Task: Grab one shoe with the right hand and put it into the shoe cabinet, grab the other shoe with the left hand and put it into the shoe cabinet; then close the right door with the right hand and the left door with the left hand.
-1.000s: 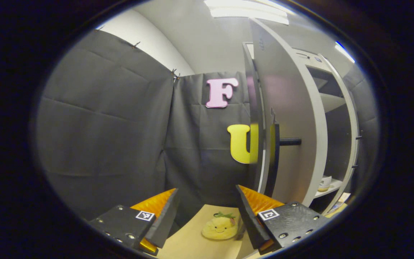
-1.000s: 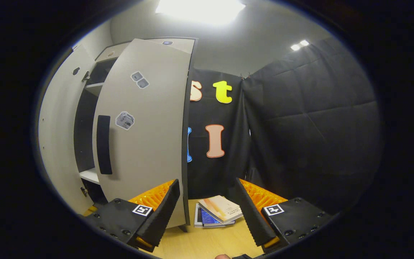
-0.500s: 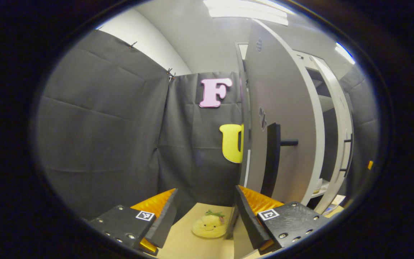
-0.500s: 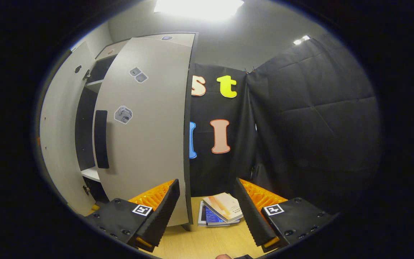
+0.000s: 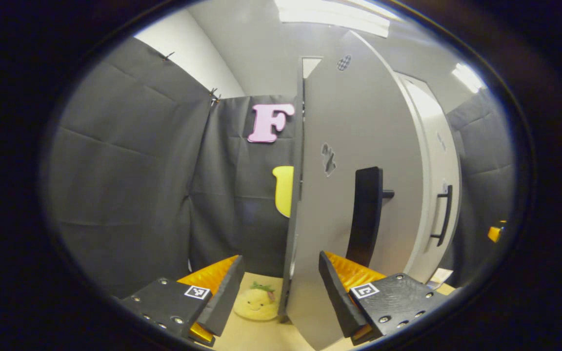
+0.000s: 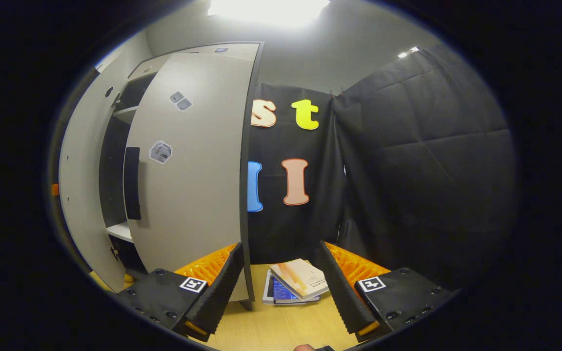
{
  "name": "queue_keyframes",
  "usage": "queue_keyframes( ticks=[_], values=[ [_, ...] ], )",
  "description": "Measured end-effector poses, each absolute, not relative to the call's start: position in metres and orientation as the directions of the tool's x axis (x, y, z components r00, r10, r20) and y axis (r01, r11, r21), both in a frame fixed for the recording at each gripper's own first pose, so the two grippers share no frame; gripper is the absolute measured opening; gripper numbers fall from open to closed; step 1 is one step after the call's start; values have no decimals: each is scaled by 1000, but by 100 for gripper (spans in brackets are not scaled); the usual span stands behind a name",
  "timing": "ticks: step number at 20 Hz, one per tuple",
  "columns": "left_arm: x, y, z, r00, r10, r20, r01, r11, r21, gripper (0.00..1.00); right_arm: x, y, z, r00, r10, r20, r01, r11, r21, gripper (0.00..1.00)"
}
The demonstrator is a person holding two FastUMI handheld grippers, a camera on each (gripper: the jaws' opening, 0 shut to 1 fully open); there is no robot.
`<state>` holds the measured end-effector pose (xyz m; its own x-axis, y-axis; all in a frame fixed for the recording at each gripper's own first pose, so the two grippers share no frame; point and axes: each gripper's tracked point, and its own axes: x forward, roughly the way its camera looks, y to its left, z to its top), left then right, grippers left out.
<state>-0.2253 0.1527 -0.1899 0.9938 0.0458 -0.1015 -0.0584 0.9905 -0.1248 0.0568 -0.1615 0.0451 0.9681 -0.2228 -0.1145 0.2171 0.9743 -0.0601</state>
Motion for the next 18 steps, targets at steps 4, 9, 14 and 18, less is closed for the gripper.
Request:
queue_keyframes(
  ticks=[4, 9, 14, 18],
  values=[
    [-200, 103, -187, 996, -30, -82, 20, 992, -126, 88, 49, -175, 47, 966, -234, -110, 227, 971, -78, 96],
    [-183, 54, -200, 993, -74, -93, 68, 996, -60, 87, 45, -190, 46, 965, -237, -115, 230, 970, -77, 96],
    [-188, 57, -199, 994, -39, -100, 31, 997, -75, 87, 45, -200, 43, 969, -217, -118, 211, 976, -60, 96],
    [-209, 62, -181, 997, 0, -76, -3, 999, -35, 87, 48, -197, 42, 981, -159, -114, 158, 987, -21, 96]
  ],
)
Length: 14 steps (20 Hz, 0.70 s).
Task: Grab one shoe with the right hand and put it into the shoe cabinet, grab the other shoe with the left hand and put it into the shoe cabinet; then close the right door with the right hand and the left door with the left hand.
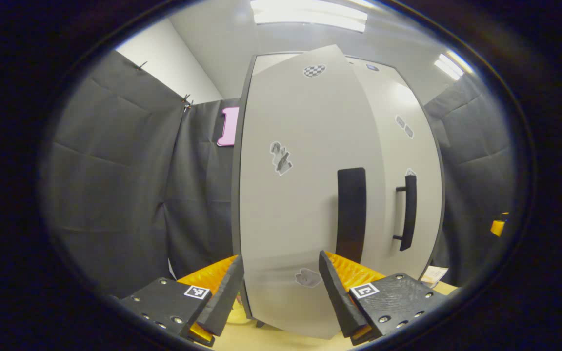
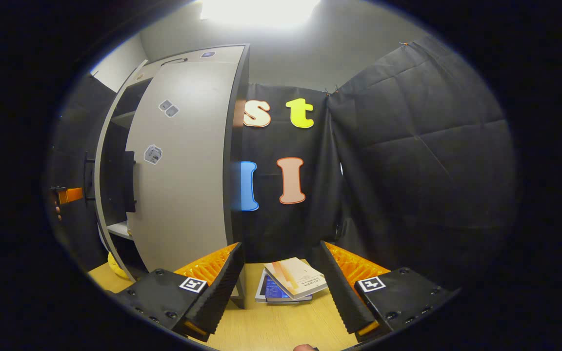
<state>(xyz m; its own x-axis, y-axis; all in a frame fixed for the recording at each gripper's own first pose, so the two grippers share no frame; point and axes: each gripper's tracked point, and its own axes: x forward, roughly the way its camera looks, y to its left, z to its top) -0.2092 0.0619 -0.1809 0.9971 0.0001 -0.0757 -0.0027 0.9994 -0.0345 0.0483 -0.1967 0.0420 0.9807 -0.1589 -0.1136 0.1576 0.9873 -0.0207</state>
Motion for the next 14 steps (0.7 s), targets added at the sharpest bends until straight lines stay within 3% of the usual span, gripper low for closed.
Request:
queue_keyframes(
  ticks=[8, 14],
  values=[
    [-292, 52, -168, 999, -5, -45, 6, 1000, 22, 88, 37, -160, 55, 994, -57, -94, 57, 998, -5, 96],
    [-336, 79, -155, 999, -20, -25, 21, 999, 42, 88, -9, -119, 72, 997, -40, -69, 39, 999, -21, 96]
  ],
)
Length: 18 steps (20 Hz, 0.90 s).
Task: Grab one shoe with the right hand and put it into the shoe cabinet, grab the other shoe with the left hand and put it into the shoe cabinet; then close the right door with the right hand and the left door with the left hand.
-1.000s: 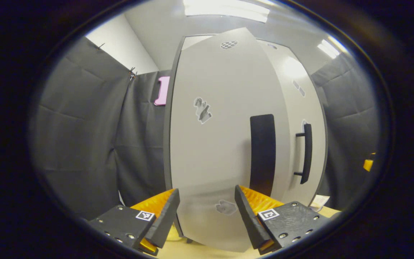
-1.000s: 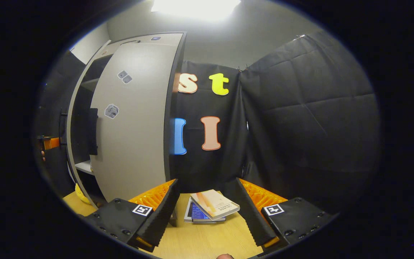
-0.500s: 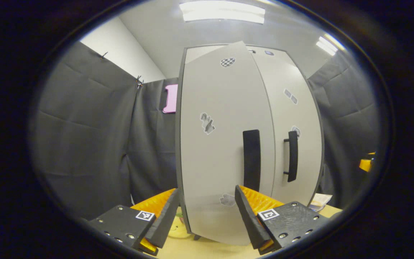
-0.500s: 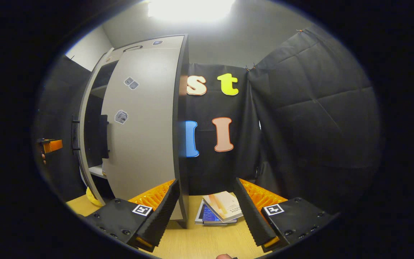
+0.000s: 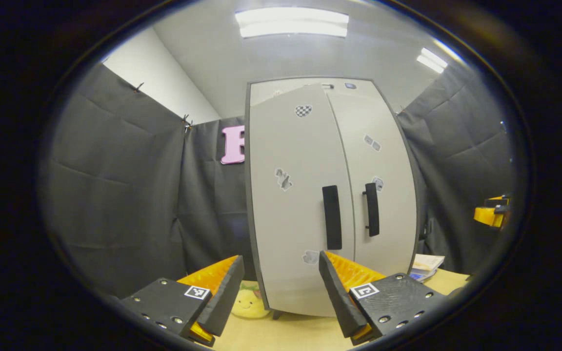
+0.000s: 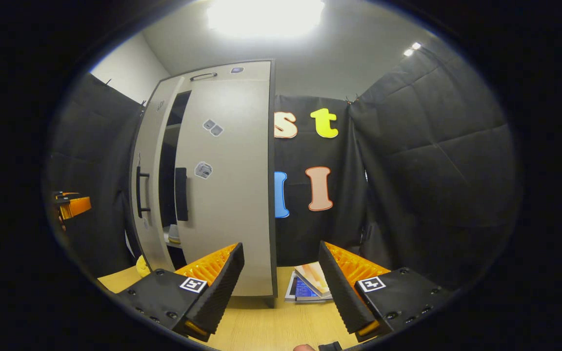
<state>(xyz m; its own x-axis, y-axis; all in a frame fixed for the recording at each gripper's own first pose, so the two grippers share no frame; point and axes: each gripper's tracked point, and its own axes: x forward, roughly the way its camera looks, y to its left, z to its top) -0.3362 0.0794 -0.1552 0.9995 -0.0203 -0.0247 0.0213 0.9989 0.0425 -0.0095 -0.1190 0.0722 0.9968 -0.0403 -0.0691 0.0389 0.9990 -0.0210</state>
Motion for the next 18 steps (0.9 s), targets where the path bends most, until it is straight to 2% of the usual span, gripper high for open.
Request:
queue_keyframes(
  ticks=[10, 18],
  values=[
    [-399, 130, -154, 1000, 14, -17, -13, 998, 59, 87, -58, -67, 80, 998, -31, -47, 31, 999, -16, 94],
    [-398, 138, -161, 999, 19, -32, -17, 998, 52, 87, -63, -56, 87, 999, -35, -25, 34, 999, -27, 94]
  ],
)
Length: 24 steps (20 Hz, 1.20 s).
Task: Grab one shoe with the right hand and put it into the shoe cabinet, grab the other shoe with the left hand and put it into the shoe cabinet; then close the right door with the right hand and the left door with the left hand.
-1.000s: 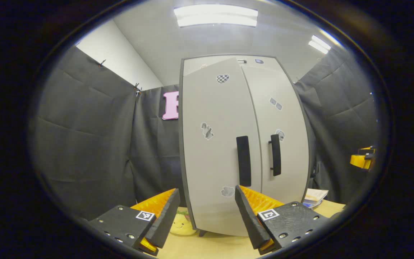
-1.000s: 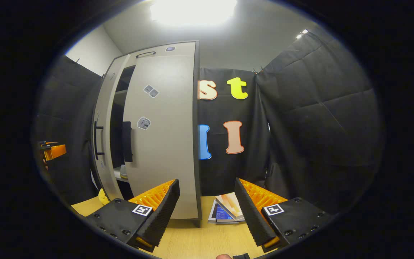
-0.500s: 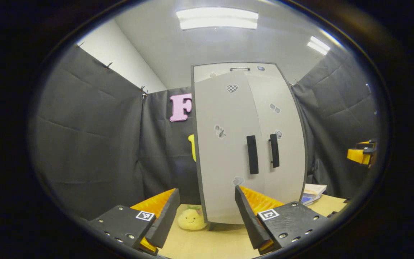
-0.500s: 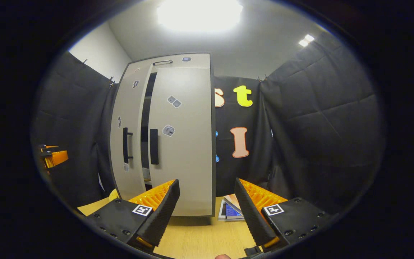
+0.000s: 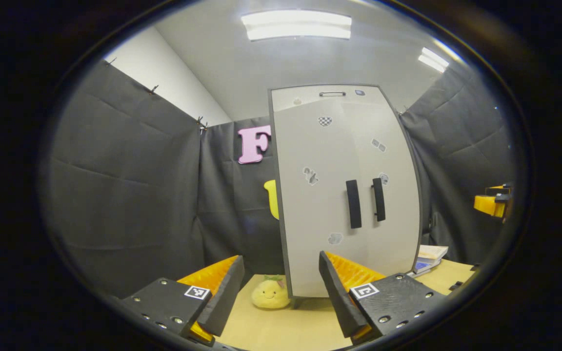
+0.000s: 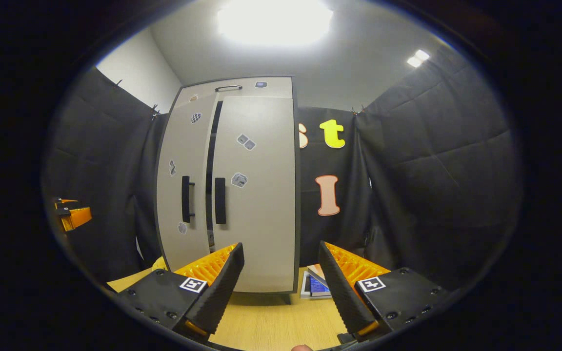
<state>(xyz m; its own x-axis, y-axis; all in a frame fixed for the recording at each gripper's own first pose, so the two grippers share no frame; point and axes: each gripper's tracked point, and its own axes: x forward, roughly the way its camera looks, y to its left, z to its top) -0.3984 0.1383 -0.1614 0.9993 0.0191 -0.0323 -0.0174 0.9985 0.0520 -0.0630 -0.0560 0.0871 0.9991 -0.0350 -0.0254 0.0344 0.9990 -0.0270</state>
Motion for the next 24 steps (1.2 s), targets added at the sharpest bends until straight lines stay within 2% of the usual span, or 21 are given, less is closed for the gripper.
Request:
queue_keyframes(
  ticks=[24],
  values=[
    [-392, 141, -168, 997, 61, -35, -59, 996, 65, 87, -56, -56, 88, 999, -39, -8, 39, 999, -32, 96]
  ],
)
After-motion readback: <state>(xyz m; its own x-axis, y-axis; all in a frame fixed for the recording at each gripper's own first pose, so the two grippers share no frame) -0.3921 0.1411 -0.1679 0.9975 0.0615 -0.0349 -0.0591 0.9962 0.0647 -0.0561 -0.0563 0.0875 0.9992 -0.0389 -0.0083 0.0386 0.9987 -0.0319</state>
